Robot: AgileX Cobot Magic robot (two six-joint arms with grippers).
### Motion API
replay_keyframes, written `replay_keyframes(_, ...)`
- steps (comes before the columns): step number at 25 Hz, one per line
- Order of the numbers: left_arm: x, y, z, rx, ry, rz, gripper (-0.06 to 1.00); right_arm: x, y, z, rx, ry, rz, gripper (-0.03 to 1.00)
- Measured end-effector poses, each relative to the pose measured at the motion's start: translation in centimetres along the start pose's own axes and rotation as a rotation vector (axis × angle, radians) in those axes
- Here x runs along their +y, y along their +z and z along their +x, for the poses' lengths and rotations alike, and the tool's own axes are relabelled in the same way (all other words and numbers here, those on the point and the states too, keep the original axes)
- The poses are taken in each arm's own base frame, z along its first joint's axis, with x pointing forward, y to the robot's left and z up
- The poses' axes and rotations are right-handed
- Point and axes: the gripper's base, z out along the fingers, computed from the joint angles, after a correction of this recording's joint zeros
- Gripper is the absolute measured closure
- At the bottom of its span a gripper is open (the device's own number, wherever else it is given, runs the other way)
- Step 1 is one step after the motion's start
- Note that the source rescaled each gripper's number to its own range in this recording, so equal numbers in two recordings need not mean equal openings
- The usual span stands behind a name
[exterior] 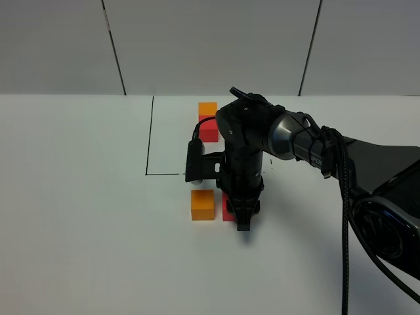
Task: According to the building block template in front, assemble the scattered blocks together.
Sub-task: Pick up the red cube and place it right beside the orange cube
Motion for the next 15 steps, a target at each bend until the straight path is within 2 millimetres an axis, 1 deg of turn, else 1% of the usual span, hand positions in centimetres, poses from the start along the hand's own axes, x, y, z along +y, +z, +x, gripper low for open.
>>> replay_keyframes(15, 0.00, 0.00, 0.00, 0.000, 0.000, 0.000, 0.07, 0.32, 0.13, -0.63, -0.024, -0.003, -0.003, 0.78)
